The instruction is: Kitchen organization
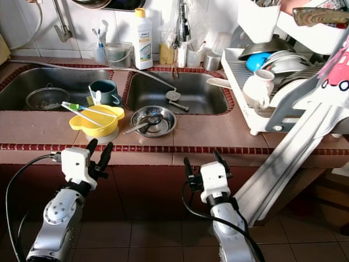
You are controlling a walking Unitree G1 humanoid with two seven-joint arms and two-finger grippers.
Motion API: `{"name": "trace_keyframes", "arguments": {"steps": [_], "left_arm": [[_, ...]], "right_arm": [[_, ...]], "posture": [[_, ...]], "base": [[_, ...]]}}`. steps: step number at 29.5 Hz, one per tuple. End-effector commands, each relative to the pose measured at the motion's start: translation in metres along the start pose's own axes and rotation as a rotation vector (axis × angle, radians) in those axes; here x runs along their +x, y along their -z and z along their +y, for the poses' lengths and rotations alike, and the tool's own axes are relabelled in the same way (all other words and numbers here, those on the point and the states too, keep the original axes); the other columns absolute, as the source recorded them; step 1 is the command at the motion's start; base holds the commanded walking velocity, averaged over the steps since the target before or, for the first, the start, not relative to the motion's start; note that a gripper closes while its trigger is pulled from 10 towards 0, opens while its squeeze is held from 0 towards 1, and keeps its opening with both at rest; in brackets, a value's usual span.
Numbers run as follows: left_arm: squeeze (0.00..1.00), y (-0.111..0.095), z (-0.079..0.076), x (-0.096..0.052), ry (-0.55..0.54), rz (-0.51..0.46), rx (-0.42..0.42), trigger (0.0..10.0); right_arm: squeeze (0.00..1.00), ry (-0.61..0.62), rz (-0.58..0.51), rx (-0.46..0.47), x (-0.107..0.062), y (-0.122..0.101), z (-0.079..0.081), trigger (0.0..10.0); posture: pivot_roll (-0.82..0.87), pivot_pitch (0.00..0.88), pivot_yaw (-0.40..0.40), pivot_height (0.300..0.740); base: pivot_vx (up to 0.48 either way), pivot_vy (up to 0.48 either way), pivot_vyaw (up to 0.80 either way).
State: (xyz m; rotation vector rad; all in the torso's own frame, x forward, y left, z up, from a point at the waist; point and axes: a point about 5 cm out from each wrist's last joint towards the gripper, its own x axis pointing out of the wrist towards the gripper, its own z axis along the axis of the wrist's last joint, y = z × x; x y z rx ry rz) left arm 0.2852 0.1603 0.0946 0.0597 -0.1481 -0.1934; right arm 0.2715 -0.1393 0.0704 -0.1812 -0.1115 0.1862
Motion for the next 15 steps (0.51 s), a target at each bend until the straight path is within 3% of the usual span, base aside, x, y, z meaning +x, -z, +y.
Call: {"name": "trace_keyframes", "arguments": {"steps": [1,2,3,4,7,15], "left_arm": [[0.0,-0.0031,-0.0005,0.0004,0.01,-0.014,0.007,10.0],[0.0,-0.0031,-0.0005,0.0004,0.01,-0.014,0.007,10.0],[0.0,-0.003,-0.0005,0.0003,0.01,-0.013,0.007,10.0],[0.0,-0.0021,-0.0013,0.0011,0.019,-0.007,-0.02,10.0],[0.0,-0.0017,-0.0028,0.0023,0.035,-0.002,-0.054,10.0],[0.0,-0.0021,-0.0028,0.0025,0.033,-0.006,-0.052,10.0]], "right_arm": [[0.0,0.007,-0.009,-0.005,0.0017,-0.0017,-0.0021,10.0],[0.0,0.007,-0.009,-0.005,0.0017,-0.0017,-0.0021,10.0],[0.0,0.01,-0.007,-0.007,0.0015,-0.0015,-0.0022,10.0],[0.0,0.012,-0.006,-0.005,0.002,-0.001,-0.0023,10.0],[0.0,0.013,-0.005,-0.003,0.003,-0.0006,-0.0025,10.0],[0.0,0.013,-0.006,-0.004,0.0037,-0.0008,-0.0027,10.0]], "posture": [[-0.08,0.014,-0.015,0.703],[-0.08,0.014,-0.015,0.703],[0.0,0.0,0.0,0.74],[-0.08,0.001,-0.013,0.74],[-0.08,0.003,-0.013,0.74],[-0.08,0.002,-0.016,0.74]], "base": [[0.0,0.0,0.0],[0.0,0.0,0.0],[0.0,0.0,0.0],[0.0,0.0,0.0],[0.0,0.0,0.0],[0.0,0.0,0.0]]}}
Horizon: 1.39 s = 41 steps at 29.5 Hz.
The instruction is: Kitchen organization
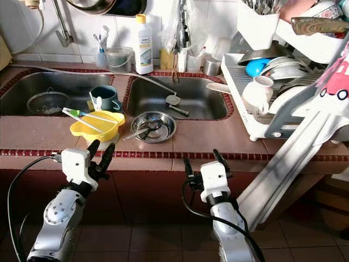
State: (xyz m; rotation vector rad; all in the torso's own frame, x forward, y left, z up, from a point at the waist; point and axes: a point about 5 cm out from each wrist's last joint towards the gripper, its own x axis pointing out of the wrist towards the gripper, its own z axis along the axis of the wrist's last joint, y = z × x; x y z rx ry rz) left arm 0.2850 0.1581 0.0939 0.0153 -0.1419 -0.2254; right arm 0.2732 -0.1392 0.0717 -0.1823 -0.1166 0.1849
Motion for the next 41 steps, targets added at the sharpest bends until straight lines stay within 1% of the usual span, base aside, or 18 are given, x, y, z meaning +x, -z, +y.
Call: {"name": "trace_keyframes", "arguments": {"steps": [1,16,17,25,32,34,36,39,41], "left_arm": [[0.0,-0.003,-0.001,0.002,0.005,-0.007,-0.007,10.0],[0.0,-0.003,-0.001,0.003,0.012,-0.01,-0.016,10.0],[1.0,-0.003,-0.002,0.003,0.02,-0.012,-0.025,10.0],[1.0,-0.003,-0.003,0.001,0.04,-0.012,-0.012,10.0],[1.0,-0.004,-0.001,0.002,0.052,-0.01,-0.007,10.0],[1.0,-0.005,0.003,0.004,0.055,-0.011,0.001,10.0],[1.0,-0.011,0.012,0.01,0.048,-0.022,0.015,10.0],[1.0,-0.017,0.019,0.016,0.039,-0.036,0.024,10.0],[1.0,-0.027,0.026,0.026,0.04,-0.06,0.041,10.0]], "right_arm": [[0.0,0.012,-0.002,-0.003,0.002,0.0,-0.002,10.0],[0.0,0.012,-0.004,-0.004,0.003,0.0,-0.004,10.0],[0.0,0.011,-0.004,-0.004,0.003,0.0,-0.004,10.0],[0.0,-0.009,-0.009,-0.032,0.002,0.0,-0.003,10.0],[0.0,-0.054,-0.04,-0.095,0.004,-0.005,-0.001,10.0],[0.0,-0.07,-0.053,-0.119,0.004,-0.008,0.0,10.0],[0.0,-0.117,-0.085,-0.18,0.005,-0.013,0.005,10.0],[0.0,-0.143,-0.102,-0.209,0.004,-0.015,0.009,10.0],[0.0,-0.176,-0.118,-0.239,0.003,-0.017,0.013,10.0]], "posture": [[-0.08,0.002,-0.017,0.74],[-0.08,0.001,-0.019,0.74],[-0.08,0.003,-0.019,0.74],[-0.08,0.009,-0.016,0.74],[-0.08,0.01,-0.012,0.74],[-0.09,0.011,-0.012,0.74],[-0.09,0.011,-0.007,0.74],[-0.09,0.01,-0.006,0.74],[-0.1,0.013,-0.003,0.74]], "base": [[0.0,0.0,0.0],[0.0,0.0,0.0],[0.0,0.0,0.0],[0.0,0.0,0.0],[0.0,0.0,0.0],[0.0,0.0,0.0],[0.0,0.0,0.0],[0.0,0.0,0.0],[0.0,0.0,0.0]]}}
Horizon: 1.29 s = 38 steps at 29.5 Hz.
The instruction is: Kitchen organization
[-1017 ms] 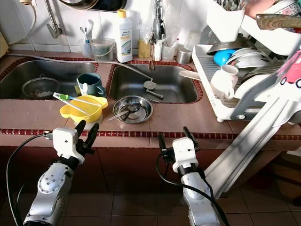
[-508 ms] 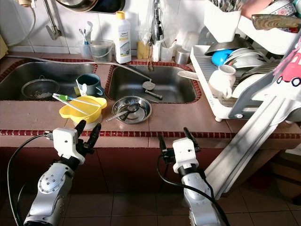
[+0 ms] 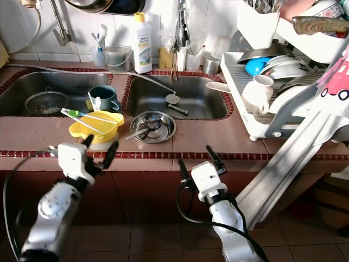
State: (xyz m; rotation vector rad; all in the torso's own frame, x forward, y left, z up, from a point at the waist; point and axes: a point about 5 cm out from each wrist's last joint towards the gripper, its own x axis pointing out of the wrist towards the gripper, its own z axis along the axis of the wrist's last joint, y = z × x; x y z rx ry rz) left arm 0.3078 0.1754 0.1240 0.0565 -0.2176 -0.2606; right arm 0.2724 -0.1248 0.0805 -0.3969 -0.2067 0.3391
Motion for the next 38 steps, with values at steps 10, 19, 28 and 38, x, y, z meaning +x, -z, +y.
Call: {"name": "trace_keyframes", "arguments": {"steps": [10,19,28,38], "left_arm": [[0.0,-0.024,0.012,0.036,-0.057,-0.054,-0.079,10.0],[0.0,-0.034,0.007,0.063,-0.032,-0.047,-0.015,10.0],[0.0,-0.033,0.01,0.077,-0.032,0.004,-0.014,10.0],[0.0,-0.036,0.042,0.085,-0.13,0.069,-0.084,10.0]], "right_arm": [[0.0,-0.008,-0.045,-0.019,0.003,-0.01,0.003,10.0],[0.0,0.039,-0.072,0.024,0.01,-0.02,-0.002,10.0],[0.0,0.097,-0.089,0.096,0.015,-0.029,-0.009,10.0],[0.0,0.105,-0.08,0.108,0.014,-0.031,-0.009,10.0]], "posture": [[-0.1,0.018,0.005,0.74],[-0.11,0.01,0.012,0.74],[-0.12,0.0,0.024,0.74],[-0.12,0.0,0.032,0.74]], "base": [[0.0,0.0,0.0],[0.0,0.0,0.0],[0.0,0.0,0.0],[0.0,0.0,0.0]]}}
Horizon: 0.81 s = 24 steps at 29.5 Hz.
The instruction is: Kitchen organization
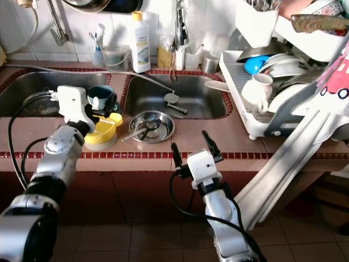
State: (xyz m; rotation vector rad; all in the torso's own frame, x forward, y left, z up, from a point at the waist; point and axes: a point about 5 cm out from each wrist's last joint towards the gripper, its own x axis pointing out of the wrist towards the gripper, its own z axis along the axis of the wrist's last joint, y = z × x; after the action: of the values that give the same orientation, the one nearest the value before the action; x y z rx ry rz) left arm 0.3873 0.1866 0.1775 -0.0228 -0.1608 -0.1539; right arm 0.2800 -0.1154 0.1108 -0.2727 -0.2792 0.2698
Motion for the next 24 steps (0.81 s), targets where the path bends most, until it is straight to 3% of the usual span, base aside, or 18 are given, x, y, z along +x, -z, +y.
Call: {"name": "trace_keyframes", "arguments": {"steps": [1,7,12,17,24], "left_arm": [[0.0,-0.002,0.008,0.003,-0.026,0.028,-0.017,10.0],[0.0,0.0,0.015,0.004,-0.036,0.06,0.0,10.0],[0.0,-0.002,0.022,0.006,-0.065,0.09,-0.042,10.0],[0.0,-0.011,0.027,0.009,-0.071,0.064,-0.018,10.0],[0.0,-0.014,0.034,0.008,-0.092,0.068,-0.013,10.0]], "right_arm": [[0.0,0.01,-0.007,0.007,0.0,-0.003,-0.002,10.0],[0.0,0.012,-0.019,0.008,0.002,-0.009,0.0,10.0],[0.0,-0.041,-0.019,0.061,0.001,-0.013,0.006,10.0],[0.0,-0.127,-0.044,0.127,-0.001,-0.025,0.016,10.0],[0.0,-0.183,-0.047,0.144,-0.001,-0.031,0.021,10.0]], "posture": [[-0.12,0.0,0.032,0.74],[-0.12,0.0,0.033,0.74],[-0.13,0.0,0.037,0.74],[-0.13,0.0,0.038,0.74],[-0.13,0.008,0.035,0.74]], "base": [[0.0,0.0,0.0],[0.0,0.0,0.0],[0.0,0.0,0.0],[0.0,0.0,0.0],[0.0,0.0,0.0]]}}
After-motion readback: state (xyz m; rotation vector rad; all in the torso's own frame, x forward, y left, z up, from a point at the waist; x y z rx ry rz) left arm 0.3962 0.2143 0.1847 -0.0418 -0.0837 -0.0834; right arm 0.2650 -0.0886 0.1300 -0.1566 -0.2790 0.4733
